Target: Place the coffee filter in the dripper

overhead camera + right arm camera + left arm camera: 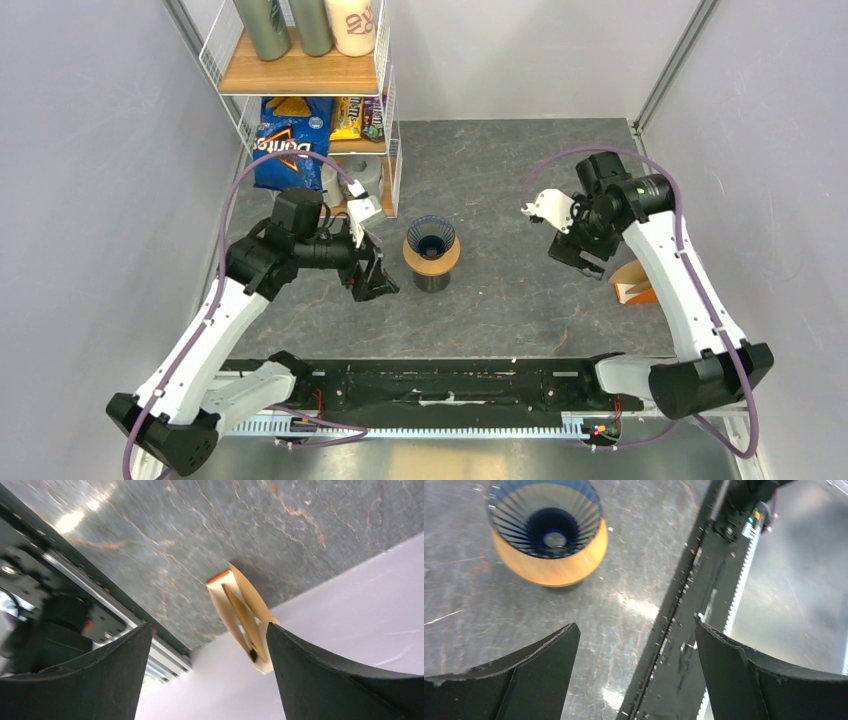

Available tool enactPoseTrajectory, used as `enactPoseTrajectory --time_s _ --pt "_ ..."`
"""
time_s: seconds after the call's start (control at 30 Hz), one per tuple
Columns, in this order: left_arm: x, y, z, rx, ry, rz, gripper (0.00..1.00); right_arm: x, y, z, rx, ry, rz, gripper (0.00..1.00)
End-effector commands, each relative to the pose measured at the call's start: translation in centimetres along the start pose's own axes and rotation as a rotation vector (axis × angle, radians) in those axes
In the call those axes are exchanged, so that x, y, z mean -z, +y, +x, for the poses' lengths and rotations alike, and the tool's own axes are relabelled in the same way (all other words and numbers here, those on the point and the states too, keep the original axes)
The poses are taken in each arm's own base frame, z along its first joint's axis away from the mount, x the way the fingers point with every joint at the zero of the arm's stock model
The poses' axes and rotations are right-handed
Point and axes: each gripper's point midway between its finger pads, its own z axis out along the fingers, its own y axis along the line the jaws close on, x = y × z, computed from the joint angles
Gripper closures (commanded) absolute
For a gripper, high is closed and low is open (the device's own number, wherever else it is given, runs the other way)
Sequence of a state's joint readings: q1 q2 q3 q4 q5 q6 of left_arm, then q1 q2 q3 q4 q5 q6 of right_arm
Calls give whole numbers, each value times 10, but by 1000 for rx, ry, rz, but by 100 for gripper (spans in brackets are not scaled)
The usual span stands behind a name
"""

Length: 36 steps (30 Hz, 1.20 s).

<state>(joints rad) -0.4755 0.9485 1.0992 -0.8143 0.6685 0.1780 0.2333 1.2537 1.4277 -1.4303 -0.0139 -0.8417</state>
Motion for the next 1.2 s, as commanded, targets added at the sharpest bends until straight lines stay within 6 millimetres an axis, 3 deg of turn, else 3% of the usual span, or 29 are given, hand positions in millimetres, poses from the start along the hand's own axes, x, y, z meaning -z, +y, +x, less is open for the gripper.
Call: enactPoseTrajectory --time_s 0.0,0.2,0.4,0.67,0.9,1.17 --pt "3 -33 -1 -78 15 213 7 4 -32 26 226 180 62 9" --pt "-1 -36 0 -107 36 250 10 -13 -53 44 325 272 20 21" --pt "-1 -25 11 -193 109 218 11 -39 -64 57 386 271 10 34" --pt "2 -15 28 -209 192 175 12 -79 -83 85 421 333 6 36" --pt "0 -14 28 -191 198 176 12 -91 -98 102 417 370 19 36" --pt "-1 -13 24 -185 193 172 13 -103 -93 113 412 394 -22 38"
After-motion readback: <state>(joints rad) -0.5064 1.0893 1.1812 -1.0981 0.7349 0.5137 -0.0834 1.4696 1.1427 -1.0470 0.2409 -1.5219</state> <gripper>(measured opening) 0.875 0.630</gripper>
